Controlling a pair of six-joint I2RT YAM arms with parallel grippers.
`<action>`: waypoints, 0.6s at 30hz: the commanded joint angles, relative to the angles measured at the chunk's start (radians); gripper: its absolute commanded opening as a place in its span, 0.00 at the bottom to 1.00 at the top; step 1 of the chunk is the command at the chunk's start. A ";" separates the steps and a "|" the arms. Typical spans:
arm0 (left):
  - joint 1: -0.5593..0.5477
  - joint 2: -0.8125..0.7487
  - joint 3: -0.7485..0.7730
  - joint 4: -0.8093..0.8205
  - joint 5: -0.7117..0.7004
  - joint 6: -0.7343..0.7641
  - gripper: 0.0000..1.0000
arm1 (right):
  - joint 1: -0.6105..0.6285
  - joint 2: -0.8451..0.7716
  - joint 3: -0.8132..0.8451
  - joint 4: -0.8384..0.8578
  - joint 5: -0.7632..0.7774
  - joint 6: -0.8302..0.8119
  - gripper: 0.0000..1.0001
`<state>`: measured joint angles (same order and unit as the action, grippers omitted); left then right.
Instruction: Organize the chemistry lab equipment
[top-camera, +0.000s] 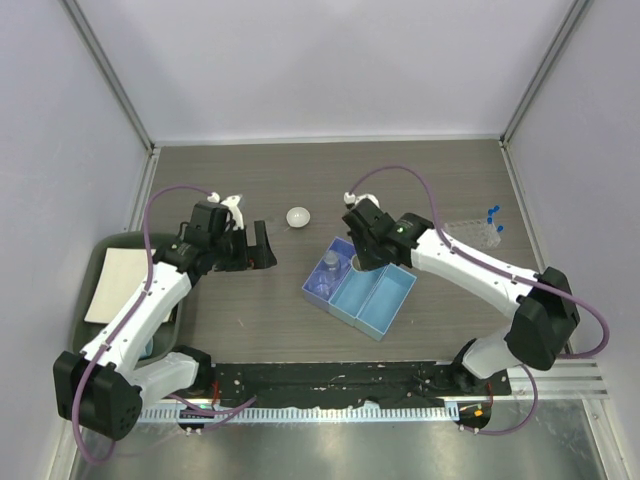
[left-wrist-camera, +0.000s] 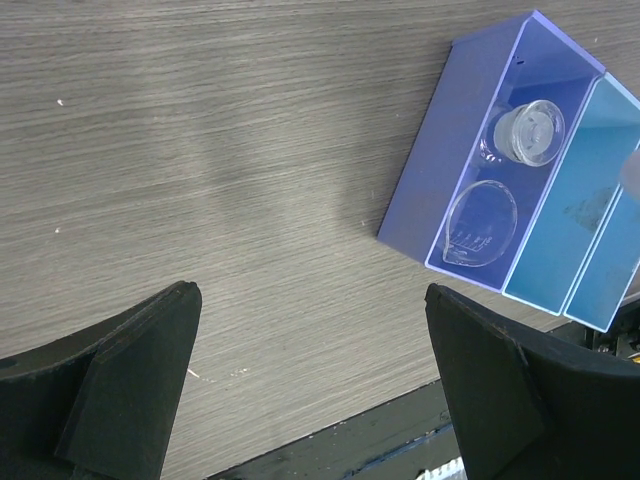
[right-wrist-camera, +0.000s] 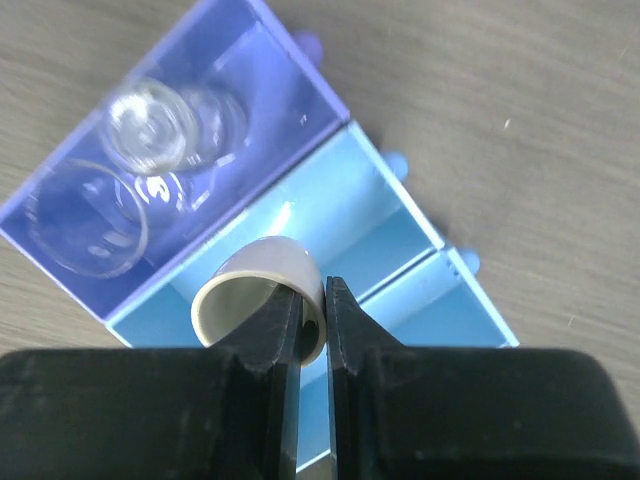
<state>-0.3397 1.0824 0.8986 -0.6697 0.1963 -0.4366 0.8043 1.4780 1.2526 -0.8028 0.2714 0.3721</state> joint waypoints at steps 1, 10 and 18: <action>-0.004 -0.007 0.011 0.018 -0.018 0.010 1.00 | 0.021 -0.094 -0.076 0.043 -0.032 0.045 0.01; -0.002 -0.012 0.010 0.012 -0.038 0.010 1.00 | 0.055 -0.090 -0.162 0.080 -0.092 0.053 0.01; -0.004 -0.012 0.008 0.010 -0.041 0.010 1.00 | 0.114 -0.001 -0.183 0.122 -0.097 0.051 0.01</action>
<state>-0.3405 1.0824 0.8986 -0.6701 0.1642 -0.4366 0.8932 1.4364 1.0664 -0.7406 0.1776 0.4099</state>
